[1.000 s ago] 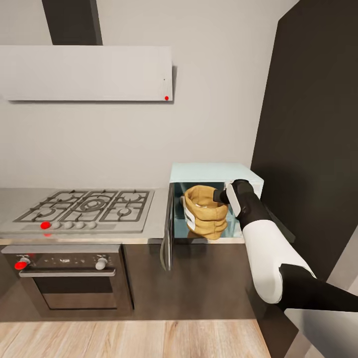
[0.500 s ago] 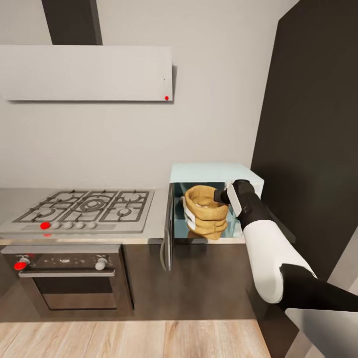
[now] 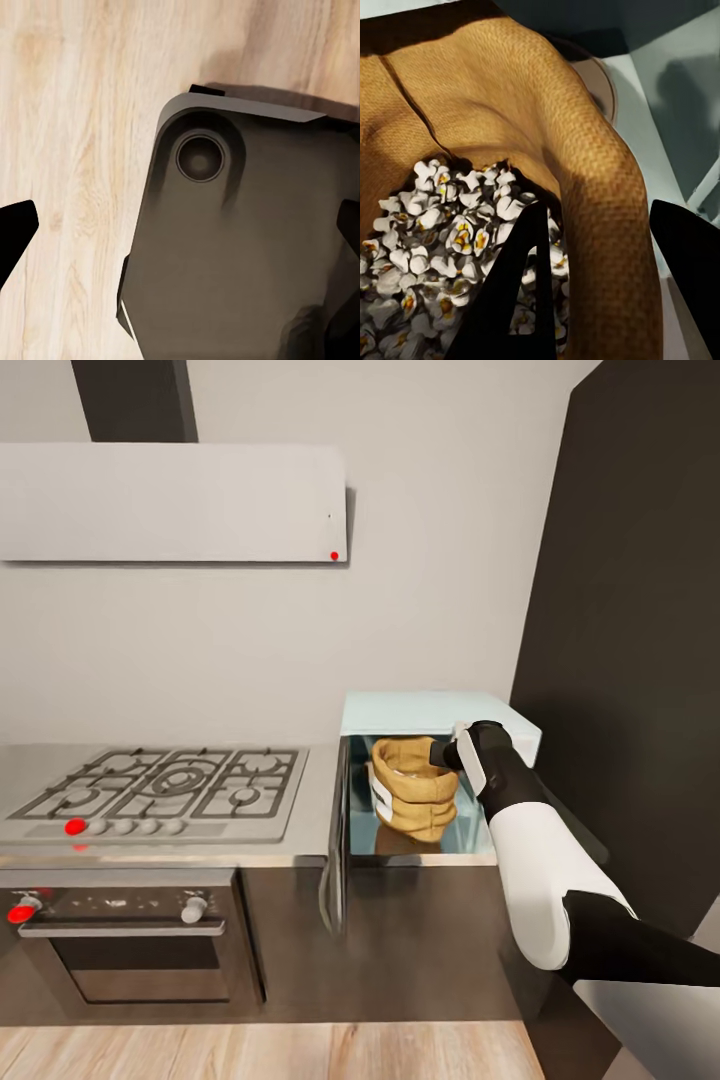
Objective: In the kitchen, take the popcorn bag from the countertop, put it into the microwave, and heat it until the popcorn is cooked so the cooked popcorn ends up inside the bag.
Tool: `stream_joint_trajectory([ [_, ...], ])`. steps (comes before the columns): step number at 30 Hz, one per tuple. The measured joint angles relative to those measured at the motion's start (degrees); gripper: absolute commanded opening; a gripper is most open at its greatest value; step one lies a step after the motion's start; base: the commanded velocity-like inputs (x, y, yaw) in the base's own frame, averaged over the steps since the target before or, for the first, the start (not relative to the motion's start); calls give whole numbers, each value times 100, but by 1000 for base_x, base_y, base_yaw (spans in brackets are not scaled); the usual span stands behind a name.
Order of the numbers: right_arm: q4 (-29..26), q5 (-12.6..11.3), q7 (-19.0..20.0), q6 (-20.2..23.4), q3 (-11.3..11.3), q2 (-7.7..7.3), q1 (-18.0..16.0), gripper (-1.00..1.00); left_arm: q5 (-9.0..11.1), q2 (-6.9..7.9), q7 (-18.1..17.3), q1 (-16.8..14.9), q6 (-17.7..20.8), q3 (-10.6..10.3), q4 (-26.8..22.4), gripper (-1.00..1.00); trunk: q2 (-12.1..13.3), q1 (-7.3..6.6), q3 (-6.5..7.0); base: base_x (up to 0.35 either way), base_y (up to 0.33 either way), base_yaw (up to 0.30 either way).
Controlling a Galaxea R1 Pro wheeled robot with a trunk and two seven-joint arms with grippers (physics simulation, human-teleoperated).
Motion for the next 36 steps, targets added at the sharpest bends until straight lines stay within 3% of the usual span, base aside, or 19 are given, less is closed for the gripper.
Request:
stream_joint_trajectory([
  [36, 2, 49, -3, 6, 0, -1, 2, -100, -5, 1, 0, 0, 0, 0, 0, 100, 1, 1, -1, 107, 0, 0],
])
